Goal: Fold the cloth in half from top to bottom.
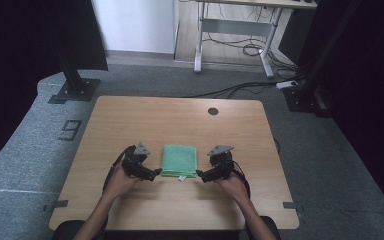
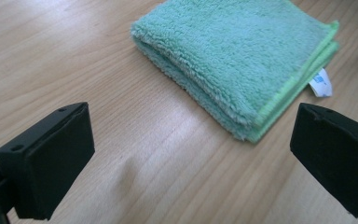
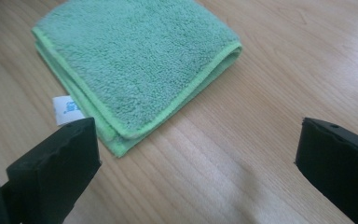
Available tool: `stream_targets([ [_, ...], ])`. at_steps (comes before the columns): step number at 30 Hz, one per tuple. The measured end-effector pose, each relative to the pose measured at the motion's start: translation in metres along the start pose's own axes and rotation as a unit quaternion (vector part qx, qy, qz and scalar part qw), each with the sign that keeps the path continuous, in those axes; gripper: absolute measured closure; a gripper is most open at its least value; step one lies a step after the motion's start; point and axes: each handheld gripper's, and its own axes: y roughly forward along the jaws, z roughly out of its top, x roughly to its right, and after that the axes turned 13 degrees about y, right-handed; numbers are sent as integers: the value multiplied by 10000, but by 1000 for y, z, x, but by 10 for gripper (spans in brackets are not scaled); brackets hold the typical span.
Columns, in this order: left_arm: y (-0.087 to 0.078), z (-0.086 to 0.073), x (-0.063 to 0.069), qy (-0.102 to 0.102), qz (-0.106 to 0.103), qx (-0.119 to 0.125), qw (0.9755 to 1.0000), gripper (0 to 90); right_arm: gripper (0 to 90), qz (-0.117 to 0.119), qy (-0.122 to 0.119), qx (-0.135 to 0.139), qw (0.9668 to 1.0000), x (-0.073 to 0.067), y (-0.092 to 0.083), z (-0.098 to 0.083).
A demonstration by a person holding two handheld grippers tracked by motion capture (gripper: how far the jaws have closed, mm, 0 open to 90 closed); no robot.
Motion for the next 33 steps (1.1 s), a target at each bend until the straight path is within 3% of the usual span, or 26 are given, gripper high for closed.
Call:
stream_targets([
  [10,-27,-9,7,121,71,95,9999,0,0,-46,-124,107,9999,-3,-29,-5],
  [19,-40,-30,12,47,160,85,9998,0,0,-118,-81,208,9997,0,-48,-17],
  [33,-43,-65,17,-237,232,119,9994,0,0,-259,185,130,9994,17,-50,-52],
])
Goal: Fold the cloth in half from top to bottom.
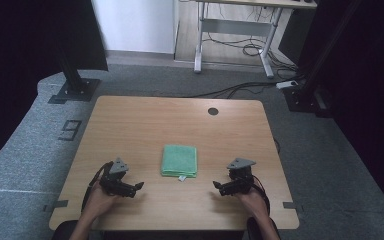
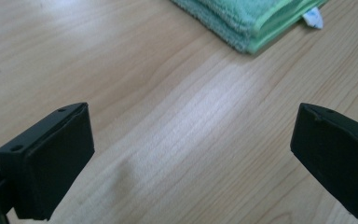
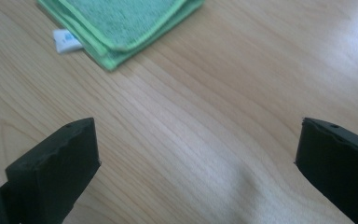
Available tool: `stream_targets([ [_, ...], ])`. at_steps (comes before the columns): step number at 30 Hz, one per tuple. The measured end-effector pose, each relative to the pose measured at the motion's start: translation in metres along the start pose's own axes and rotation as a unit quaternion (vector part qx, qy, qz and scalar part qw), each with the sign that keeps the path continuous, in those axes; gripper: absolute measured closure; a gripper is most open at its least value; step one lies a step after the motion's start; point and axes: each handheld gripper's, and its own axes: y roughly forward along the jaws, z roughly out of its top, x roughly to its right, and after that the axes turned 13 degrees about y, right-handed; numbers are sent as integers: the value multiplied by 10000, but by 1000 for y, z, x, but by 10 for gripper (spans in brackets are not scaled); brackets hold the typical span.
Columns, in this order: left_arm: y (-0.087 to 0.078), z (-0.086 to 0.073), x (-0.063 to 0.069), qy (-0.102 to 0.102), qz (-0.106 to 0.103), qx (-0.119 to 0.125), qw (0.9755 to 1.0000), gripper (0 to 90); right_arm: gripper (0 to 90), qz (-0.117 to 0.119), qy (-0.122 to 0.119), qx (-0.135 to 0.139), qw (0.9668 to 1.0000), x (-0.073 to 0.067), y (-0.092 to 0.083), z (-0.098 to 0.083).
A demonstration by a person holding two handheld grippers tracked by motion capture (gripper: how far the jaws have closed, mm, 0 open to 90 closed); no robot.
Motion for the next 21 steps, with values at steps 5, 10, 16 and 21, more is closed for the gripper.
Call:
stream_targets([
  [5,5,-8,-1,-43,-9,-68,10000,0,0,-36,51,-68,10000,6,6,-8],
  [10,9,-13,-2,-97,-40,-129,9999,0,0,-93,84,-148,9998,9,12,-14],
  [16,15,-15,0,-44,-130,-265,9996,0,0,-85,125,-205,9997,11,16,-18],
  [21,17,-14,1,25,-107,-392,9992,0,0,-62,163,-182,9997,11,19,-22],
])
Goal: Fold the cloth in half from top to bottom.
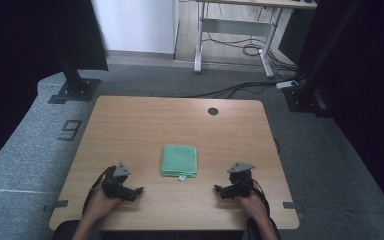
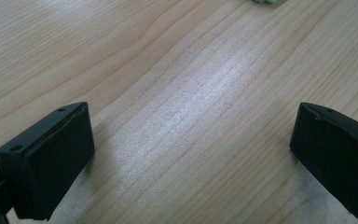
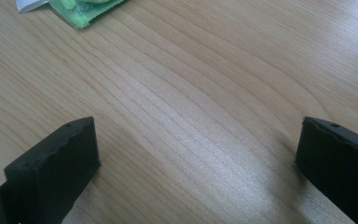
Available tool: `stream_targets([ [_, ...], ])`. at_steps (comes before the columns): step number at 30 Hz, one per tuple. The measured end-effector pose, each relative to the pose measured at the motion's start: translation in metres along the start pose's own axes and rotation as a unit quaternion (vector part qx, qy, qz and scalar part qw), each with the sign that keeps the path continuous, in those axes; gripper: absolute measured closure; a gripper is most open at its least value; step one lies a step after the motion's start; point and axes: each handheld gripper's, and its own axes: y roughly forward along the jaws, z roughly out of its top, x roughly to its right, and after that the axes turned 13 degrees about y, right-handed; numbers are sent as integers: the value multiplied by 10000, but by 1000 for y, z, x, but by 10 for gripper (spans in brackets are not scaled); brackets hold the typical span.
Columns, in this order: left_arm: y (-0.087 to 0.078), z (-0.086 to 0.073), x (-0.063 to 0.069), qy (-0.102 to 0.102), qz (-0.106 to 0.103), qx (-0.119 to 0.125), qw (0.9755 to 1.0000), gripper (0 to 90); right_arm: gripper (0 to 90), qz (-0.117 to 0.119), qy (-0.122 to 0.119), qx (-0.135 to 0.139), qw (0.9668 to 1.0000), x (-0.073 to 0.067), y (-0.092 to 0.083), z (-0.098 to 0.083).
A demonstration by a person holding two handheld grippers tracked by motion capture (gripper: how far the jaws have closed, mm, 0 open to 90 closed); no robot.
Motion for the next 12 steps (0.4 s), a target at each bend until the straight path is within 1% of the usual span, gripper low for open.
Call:
stream_targets([
  [3,0,0,0,-38,31,-13,10000,0,0,3,3,66,10000,0,1,-1],
  [6,0,0,0,-65,53,-20,10000,0,0,1,1,65,10000,0,1,-1],
  [12,0,1,1,-180,162,-47,9997,0,0,6,4,63,10000,0,1,-1],
])
